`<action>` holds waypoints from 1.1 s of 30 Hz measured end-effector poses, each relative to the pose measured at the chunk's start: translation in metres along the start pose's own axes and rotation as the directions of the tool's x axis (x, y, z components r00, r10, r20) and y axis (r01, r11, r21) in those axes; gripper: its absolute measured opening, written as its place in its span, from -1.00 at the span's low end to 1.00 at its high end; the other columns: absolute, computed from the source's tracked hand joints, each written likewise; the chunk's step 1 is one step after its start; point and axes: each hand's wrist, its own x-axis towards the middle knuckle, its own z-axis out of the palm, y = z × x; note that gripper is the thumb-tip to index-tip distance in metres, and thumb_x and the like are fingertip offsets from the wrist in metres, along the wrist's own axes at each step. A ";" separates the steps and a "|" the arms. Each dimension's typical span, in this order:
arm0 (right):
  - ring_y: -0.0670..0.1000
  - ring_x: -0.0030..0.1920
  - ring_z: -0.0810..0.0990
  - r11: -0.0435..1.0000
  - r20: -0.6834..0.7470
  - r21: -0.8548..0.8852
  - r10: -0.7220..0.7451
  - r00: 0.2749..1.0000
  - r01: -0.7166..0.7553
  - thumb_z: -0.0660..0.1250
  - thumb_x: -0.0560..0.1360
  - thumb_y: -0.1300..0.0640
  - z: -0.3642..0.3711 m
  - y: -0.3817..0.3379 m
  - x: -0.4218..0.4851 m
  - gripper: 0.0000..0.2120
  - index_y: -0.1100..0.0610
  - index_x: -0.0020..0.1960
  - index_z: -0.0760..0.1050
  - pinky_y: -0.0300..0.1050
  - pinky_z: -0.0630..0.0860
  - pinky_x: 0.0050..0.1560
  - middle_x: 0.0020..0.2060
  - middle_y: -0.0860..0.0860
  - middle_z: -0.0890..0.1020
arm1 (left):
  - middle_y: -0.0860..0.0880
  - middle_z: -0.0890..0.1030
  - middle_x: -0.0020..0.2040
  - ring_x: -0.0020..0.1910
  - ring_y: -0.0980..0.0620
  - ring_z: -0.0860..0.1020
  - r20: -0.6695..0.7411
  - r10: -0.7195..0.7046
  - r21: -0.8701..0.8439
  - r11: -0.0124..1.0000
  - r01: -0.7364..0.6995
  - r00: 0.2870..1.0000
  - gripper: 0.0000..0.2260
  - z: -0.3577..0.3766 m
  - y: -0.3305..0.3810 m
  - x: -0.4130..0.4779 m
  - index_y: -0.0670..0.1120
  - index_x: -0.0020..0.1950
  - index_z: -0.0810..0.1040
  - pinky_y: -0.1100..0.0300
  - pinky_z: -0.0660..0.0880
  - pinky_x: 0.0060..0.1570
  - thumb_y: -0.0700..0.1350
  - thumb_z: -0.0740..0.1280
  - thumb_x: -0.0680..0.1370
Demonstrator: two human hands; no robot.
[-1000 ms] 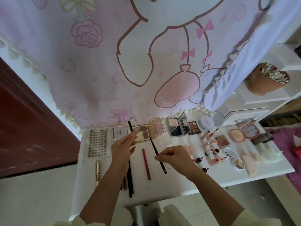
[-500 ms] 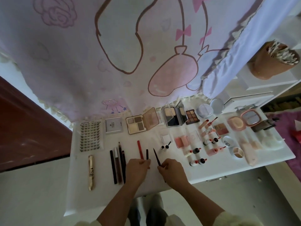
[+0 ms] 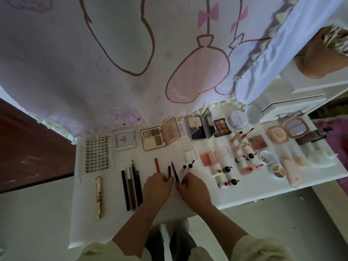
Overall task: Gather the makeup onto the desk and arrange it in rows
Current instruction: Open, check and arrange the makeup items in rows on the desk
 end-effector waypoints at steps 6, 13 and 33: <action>-0.14 -0.15 0.44 0.996 0.039 0.064 -0.056 0.998 0.054 0.33 0.49 0.14 -0.002 0.016 -0.002 -0.90 0.08 0.00 0.52 -0.48 0.30 -0.21 -0.11 -0.08 0.53 | 0.04 0.54 -0.35 -0.40 0.15 0.47 0.020 0.009 0.076 0.997 -0.011 1.000 -0.70 0.004 0.002 0.007 -0.03 -0.28 0.53 0.31 0.38 -0.38 0.11 0.28 0.57; -0.06 -0.10 0.54 0.990 0.046 0.129 -0.057 0.997 0.051 0.37 0.49 0.17 -0.003 0.016 -0.001 -0.85 0.11 0.06 0.56 -0.27 0.49 0.02 -0.06 0.00 0.62 | -0.01 0.63 -0.20 -0.28 0.11 0.53 0.022 0.047 0.074 0.996 -0.048 0.999 -0.75 0.007 -0.001 0.007 -0.07 -0.11 0.64 0.23 0.48 -0.21 0.07 0.30 0.57; -0.18 -0.16 0.44 0.984 -0.027 0.006 -0.178 0.984 0.178 0.31 0.56 0.04 -0.008 0.006 -0.013 -0.85 0.08 0.07 0.53 -0.46 0.31 -0.17 -0.13 -0.11 0.51 | 0.03 0.60 -0.12 -0.25 0.26 0.45 -0.198 -0.011 -0.201 0.979 -0.030 0.980 -0.89 -0.002 -0.039 -0.004 -0.09 -0.01 0.59 0.47 0.31 -0.26 -0.11 0.29 0.59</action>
